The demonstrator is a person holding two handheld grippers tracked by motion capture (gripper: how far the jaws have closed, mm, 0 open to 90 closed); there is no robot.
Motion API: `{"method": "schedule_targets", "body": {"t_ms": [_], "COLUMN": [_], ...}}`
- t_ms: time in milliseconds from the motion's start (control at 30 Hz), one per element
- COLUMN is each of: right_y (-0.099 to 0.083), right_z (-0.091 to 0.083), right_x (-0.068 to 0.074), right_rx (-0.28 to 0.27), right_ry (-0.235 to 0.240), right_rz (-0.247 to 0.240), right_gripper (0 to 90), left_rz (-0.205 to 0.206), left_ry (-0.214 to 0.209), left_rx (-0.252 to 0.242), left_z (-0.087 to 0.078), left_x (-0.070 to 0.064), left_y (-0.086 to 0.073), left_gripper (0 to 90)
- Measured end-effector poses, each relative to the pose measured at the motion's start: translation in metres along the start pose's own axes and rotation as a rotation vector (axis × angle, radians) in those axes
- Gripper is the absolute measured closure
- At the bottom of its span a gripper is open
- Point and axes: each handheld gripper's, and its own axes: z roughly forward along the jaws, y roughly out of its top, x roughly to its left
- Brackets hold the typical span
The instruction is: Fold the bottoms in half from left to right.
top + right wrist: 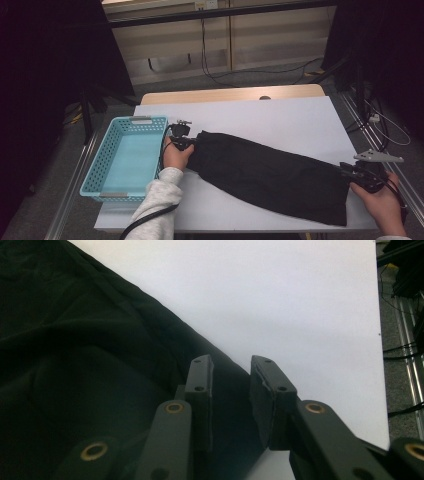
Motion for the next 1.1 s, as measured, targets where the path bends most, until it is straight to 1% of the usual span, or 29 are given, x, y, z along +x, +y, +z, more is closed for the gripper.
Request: {"method": "schedule_targets", "body": {"t_ms": [67, 133, 167, 300, 333, 467, 567, 600, 633, 667, 700, 733, 833, 867, 967, 1033, 1067, 1100], "right_y": [-0.004, -0.007, -0.008, -0.012, -0.012, -0.015, -0.017, -0.018, -0.018, -0.017, -0.016, -0.015, -0.011, -0.008, -0.002, 0.0, 0.0, -0.001], "right_z": [0.002, 0.003, 0.003, -0.003, -0.005, -0.008, -0.006, -0.006, -0.005, -0.005, -0.005, -0.004, -0.004, -0.006, -0.009, -0.01, -0.009, -0.008], "right_x": [0.0, 0.002, 0.004, 0.013, 0.015, 0.02, 0.022, 0.022, 0.022, 0.023, 0.024, 0.024, 0.021, 0.018, 0.012, 0.008, 0.007, 0.007], "right_rx": [0.018, 0.023, 0.028, 0.031, 0.039, 0.05, 0.055, 0.051, 0.051, 0.055, 0.057, 0.064, 0.051, 0.034, 0.001, -0.006, -0.001, 0.016], "right_ry": [0.017, 0.057, 0.069, 0.072, 0.067, 0.063, 0.054, 0.053, 0.05, 0.051, 0.052, 0.043, 0.03, 0.029, 0.021, 0.026, 0.042, 0.047], "right_rz": [0.01, 0.014, 0.016, -0.005, -0.018, -0.045, -0.042, -0.032, -0.03, -0.039, -0.043, -0.062, -0.056, -0.042, -0.033, -0.027, -0.019, -0.021], "right_gripper": [70.4, 70.4, 70.4, 69.9, 69.4, 69.1, 69.2, 70.0, 71.5, 79.8, 86.1, 89.6, 90.0, 90.0, 90.0, 90.0, 90.0, 90.0], "left_rz": [0.002, 0.001, -0.001, -0.004, -0.004, -0.005, -0.008, -0.008, -0.009, -0.008, -0.008, -0.009, -0.011, -0.01, -0.008, -0.004, -0.005, -0.006], "left_ry": [0.0, -0.001, -0.001, -0.003, -0.003, -0.005, -0.008, -0.008, -0.008, -0.007, -0.006, -0.006, 0.0, 0.0, 0.002, 0.003, 0.004, 0.003], "left_rx": [0.001, 0.0, -0.001, -0.006, -0.006, -0.007, -0.008, -0.009, -0.009, -0.009, -0.009, -0.009, -0.009, -0.009, -0.006, -0.004, -0.004, -0.005], "left_z": [0.0, 0.0, 0.0, 0.001, 0.001, 0.0, 0.0, 0.0, 0.0, 0.0, 0.0, 0.0, 0.001, 0.001, 0.001, 0.001, 0.001, 0.001], "left_x": [0.0, 0.0, 0.0, 0.0, 0.0, 0.0, 0.001, 0.001, 0.001, 0.001, 0.001, 0.001, 0.0, 0.0, 0.0, 0.0, 0.0, 0.0], "left_y": [0.0, 0.0, 0.0, -0.001, -0.001, -0.001, -0.002, -0.002, -0.002, -0.002, -0.002, -0.002, -0.001, -0.001, -0.001, -0.001, -0.001, -0.001], "left_gripper": [87.4, 87.4, 87.4, 87.3, 87.3, 87.2, 87.2, 87.2, 87.2, 87.2, 87.2, 87.2, 87.2, 87.2, 87.3, 87.3, 87.3, 87.2]}}
